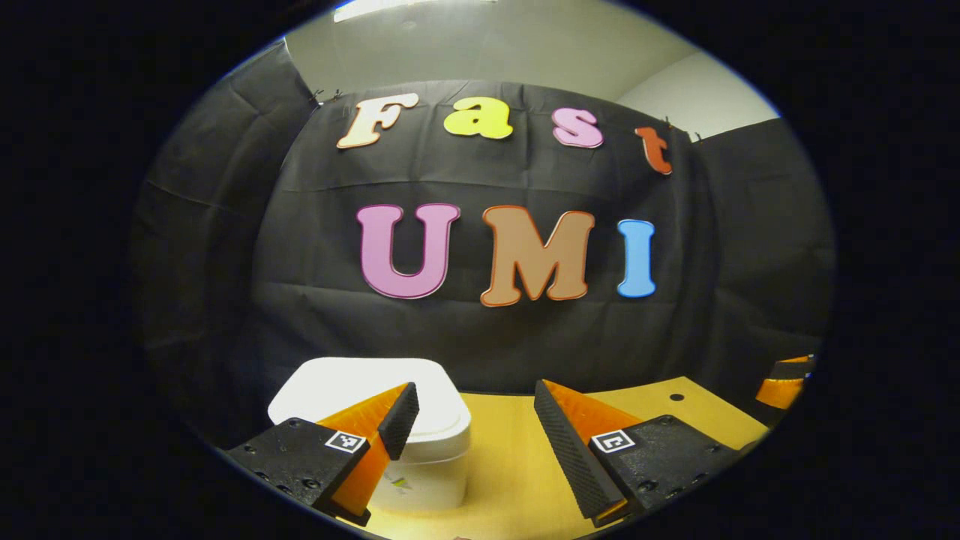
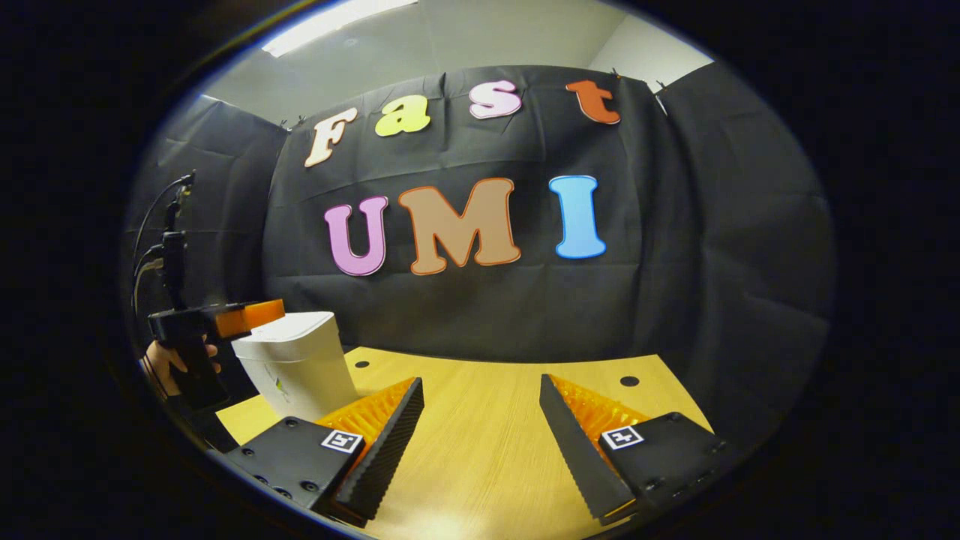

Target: Press the lid of the desktop garbage bin to open it, pick up the crumpled paper on the desktop and throw it into the bin, then pick up the pop can on the desktop and drop it into the bin, and finally close the garbage bin lid.

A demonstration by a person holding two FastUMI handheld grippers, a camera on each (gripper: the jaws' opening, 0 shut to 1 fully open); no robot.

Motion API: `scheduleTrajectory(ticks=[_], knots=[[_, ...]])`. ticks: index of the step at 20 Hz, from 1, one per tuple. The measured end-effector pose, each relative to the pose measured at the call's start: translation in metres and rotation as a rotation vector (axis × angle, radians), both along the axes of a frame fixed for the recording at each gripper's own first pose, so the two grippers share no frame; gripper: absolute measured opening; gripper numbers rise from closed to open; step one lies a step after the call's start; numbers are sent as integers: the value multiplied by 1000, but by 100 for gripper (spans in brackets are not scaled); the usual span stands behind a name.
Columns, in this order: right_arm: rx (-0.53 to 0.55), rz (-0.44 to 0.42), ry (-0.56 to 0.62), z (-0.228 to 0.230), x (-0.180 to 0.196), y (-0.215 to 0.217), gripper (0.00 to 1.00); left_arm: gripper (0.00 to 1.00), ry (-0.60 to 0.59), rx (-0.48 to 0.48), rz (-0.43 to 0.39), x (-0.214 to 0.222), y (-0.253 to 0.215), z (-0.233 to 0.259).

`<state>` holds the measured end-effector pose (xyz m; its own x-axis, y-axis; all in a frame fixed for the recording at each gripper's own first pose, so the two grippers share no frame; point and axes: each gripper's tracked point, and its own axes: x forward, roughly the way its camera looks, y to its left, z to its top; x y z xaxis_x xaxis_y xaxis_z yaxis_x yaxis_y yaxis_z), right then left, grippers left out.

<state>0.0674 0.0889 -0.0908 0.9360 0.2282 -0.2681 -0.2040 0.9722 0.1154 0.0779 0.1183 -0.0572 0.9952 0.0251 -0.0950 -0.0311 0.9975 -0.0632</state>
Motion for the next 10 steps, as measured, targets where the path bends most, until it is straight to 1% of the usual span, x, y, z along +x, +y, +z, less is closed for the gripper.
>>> scheduleTrajectory(ticks=[1,4,6,7,9,10], knots=[[10,-11,-10,3,-2,-3,97,93,-14,0,-7,-6,-11,1],[32,-43,-32,8,-8,-11,99,93,-51,-29,-34,-25,-43,-1],[46,-73,-69,16,-11,-18,96,93,-64,-36,-23,-33,-53,-2],[50,-87,-83,17,-13,-21,99,94,-64,-37,-18,-37,-57,-2],[51,-103,-88,18,-17,-24,96,94,-78,-50,-24,-38,-65,2],[51,-103,-88,19,-19,-26,96,94,-76,-59,-30,-36,-68,1]])
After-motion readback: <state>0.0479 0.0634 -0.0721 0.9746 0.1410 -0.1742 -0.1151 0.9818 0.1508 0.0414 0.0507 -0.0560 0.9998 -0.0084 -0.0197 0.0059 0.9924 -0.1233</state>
